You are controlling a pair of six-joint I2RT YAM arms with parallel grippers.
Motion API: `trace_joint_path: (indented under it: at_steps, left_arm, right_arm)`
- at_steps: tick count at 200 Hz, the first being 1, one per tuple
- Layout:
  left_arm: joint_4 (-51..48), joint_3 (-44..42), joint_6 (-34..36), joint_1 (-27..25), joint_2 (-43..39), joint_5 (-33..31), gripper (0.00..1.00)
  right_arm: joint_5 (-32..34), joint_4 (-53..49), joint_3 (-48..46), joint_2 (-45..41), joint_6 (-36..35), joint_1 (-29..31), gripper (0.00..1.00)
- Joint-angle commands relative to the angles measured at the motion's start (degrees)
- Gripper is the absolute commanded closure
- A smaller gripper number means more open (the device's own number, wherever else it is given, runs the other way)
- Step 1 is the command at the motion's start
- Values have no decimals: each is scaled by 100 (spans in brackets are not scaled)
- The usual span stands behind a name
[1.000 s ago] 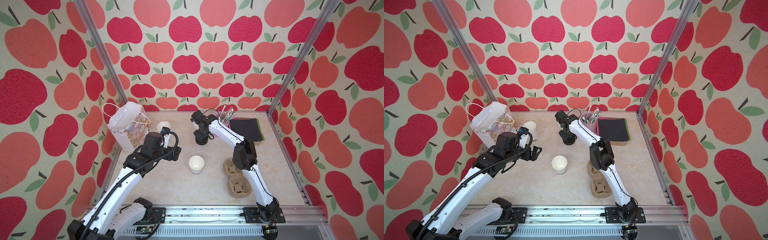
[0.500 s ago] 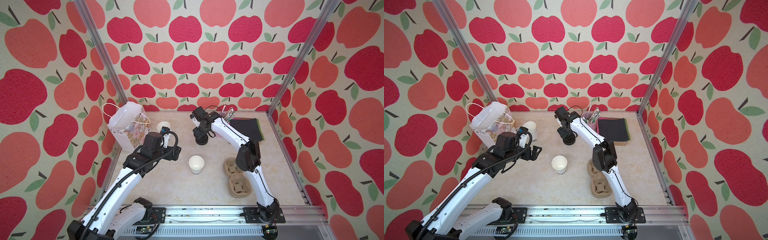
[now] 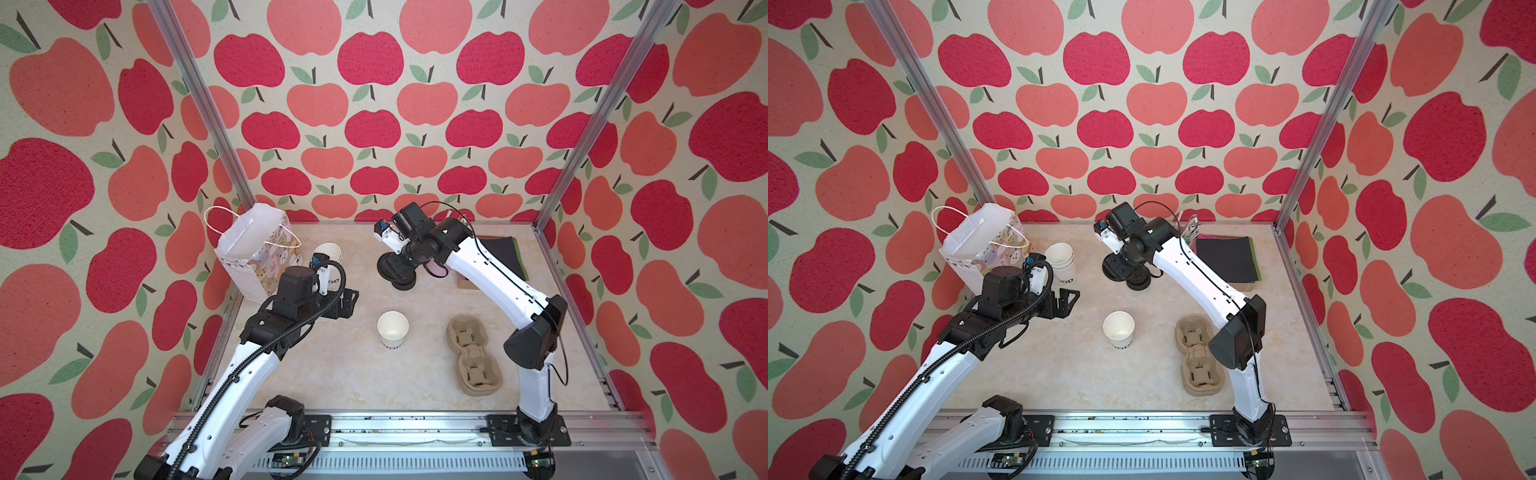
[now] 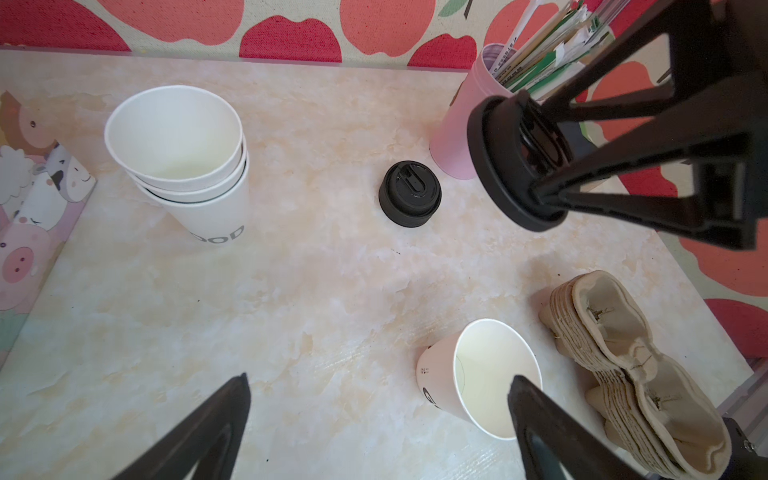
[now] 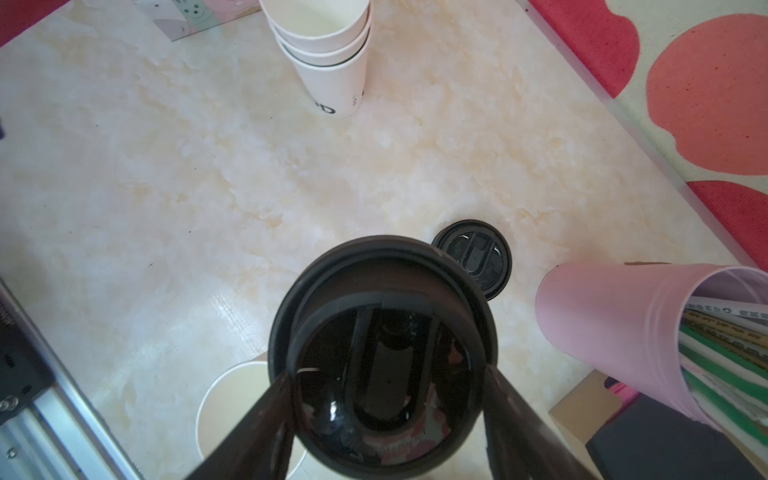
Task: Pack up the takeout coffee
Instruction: 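Lift the black lid and carry it over the white cup with the right gripper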
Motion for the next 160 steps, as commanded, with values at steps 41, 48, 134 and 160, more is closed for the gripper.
trace_joint_path:
  at_steps: [41,48,134,160]
  left_arm:
    - [303,-358,-476,258,-260,889,1]
    - [306,-409,-518,259,-279,945,1]
    - [607,-1030,-1255,263,-288,1520,5]
    - [629,-1059,-1264,261,-281,1498,6]
  right_arm:
    - [-189,171,-1727,-993,-66,651,32]
    - [-181,244,-1922,-1055,-39,721,32]
    - [-83,840,-2974,-1081,86,1060,32]
    - [5,880,-3042,-1025,37,1065,31]
